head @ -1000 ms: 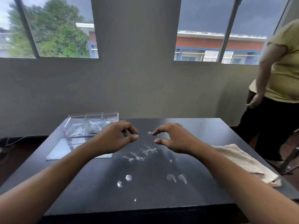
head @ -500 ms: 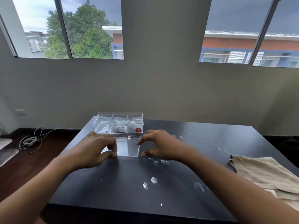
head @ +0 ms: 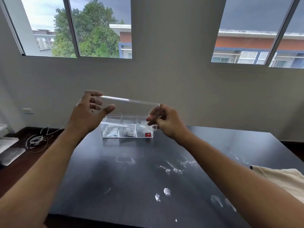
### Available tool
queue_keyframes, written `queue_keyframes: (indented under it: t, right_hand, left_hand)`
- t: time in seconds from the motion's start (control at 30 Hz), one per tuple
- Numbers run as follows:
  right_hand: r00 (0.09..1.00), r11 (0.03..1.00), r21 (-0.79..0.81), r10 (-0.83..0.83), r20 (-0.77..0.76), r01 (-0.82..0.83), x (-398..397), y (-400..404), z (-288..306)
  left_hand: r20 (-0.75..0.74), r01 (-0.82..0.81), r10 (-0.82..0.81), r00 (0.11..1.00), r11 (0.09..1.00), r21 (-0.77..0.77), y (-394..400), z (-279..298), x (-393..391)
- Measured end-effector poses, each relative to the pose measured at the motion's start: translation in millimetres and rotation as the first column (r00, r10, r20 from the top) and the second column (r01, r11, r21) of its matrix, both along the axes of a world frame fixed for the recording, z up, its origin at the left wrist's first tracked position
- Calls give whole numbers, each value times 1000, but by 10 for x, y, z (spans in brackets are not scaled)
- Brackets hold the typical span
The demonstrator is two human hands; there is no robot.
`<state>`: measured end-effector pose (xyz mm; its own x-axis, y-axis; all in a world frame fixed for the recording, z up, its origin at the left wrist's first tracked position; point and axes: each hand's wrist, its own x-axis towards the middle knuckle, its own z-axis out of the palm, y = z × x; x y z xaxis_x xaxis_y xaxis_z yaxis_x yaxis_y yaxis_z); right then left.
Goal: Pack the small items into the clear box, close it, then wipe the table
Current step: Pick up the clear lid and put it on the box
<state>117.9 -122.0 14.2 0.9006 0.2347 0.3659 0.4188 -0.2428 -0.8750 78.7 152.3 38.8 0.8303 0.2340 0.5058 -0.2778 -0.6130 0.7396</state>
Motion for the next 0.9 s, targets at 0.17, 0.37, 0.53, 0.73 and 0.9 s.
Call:
queue_keyframes:
  t: [0.17, 0.37, 0.53, 0.73, 0.9]
  right_hand:
    - [974, 977, 127, -148, -171, 171, 265, 179, -45]
    - [899, 826, -396, -437, 0, 401, 540, 398, -179]
    - [922, 819, -500, -375, -97, 281, 624, 431, -270]
    - [979, 833, -527, -204, -11, 168, 545, 512, -294]
    - [999, 738, -674, 19, -38, -40, 469, 429, -416]
  left_hand:
    - [-60, -60, 44, 997, 956, -288, -14, -262, 415]
    - [-140, -252, 256, 956, 967, 43, -144, -610, 678]
    - [-166, -312, 366, 916, 908, 280, -224, -697, 697]
    - [-298, -252, 317, 901, 939, 236, -72, -661, 639]
    - [-367, -126, 243, 898, 941, 315, 105, -646, 581]
